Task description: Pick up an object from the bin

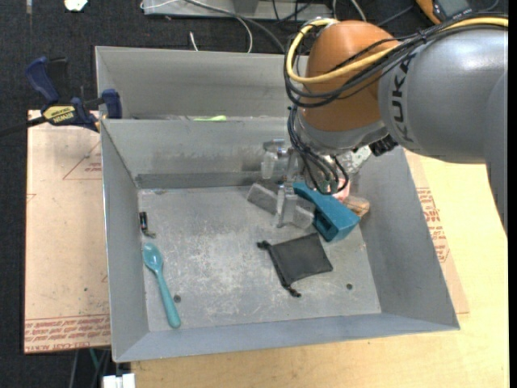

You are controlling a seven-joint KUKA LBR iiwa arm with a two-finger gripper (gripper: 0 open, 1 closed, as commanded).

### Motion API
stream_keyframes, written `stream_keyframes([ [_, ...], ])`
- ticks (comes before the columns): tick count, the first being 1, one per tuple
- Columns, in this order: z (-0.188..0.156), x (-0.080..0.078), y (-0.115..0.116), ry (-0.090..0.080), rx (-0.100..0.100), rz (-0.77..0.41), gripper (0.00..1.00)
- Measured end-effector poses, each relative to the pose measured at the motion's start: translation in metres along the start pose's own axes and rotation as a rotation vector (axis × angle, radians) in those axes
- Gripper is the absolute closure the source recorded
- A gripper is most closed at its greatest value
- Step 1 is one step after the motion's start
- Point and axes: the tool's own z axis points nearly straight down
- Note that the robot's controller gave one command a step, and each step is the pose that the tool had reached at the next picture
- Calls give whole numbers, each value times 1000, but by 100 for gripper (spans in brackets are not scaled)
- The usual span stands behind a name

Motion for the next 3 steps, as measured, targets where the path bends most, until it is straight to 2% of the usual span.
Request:
stream_keyframes([
  [1,21,-4,-37,0,-1,82,0],
  [2,30,3,-74,-4,-3,87,0],
  [3,93,14,-60,-8,-3,316,0],
])
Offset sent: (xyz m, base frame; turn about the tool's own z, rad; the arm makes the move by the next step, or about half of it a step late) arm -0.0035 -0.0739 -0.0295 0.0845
